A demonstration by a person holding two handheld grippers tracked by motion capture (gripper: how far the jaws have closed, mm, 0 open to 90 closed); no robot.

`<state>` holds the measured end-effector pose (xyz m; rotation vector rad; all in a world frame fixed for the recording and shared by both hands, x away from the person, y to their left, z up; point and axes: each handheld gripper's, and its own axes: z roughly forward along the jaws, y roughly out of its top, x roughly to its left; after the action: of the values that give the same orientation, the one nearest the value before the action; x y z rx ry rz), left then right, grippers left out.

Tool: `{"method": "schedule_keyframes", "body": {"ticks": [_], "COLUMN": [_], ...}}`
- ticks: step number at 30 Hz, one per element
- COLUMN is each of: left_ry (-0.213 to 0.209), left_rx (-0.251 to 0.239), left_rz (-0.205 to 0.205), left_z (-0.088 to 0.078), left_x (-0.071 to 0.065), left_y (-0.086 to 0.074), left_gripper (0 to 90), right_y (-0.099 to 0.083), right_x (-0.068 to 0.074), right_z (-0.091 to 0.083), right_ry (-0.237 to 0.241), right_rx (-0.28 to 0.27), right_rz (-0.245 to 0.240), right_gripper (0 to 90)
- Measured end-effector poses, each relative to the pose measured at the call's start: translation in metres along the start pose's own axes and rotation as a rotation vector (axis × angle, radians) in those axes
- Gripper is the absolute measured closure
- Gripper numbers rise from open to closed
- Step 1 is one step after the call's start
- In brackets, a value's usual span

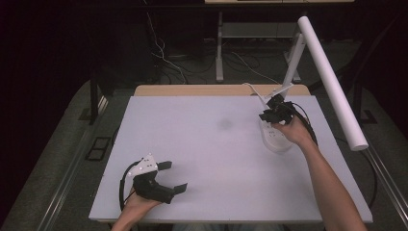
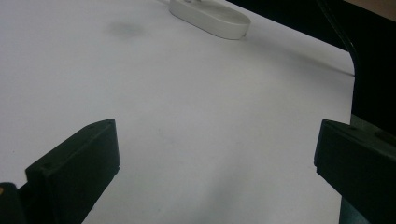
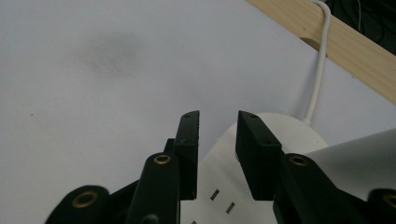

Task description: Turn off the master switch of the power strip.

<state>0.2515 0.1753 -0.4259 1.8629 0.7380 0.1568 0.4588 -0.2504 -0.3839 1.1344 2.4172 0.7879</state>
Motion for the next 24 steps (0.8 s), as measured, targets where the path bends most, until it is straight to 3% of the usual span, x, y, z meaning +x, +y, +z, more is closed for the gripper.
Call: {"method": "schedule_keyframes", "body": {"ticks": [15, 24], "left_ry": [0.000, -0.003], "left_rx": [0.007, 0.009], "left_rz": [0.006, 0.009], "left_z": [0.000, 0.000], "left_x": [0.000, 0.000], "left_y": [0.000, 0.000], "left_gripper": [0.0, 0.0], "right_y": [-0.004, -0.004], "right_x": [-0.009, -0.006], "right_z": [0.017, 0.026], "right_ry": [-0.059, -0.085], "right_rx": [0.027, 0.046], "right_rz": [-0.008, -0.021], "right_gripper": [88.0, 89.0]}}
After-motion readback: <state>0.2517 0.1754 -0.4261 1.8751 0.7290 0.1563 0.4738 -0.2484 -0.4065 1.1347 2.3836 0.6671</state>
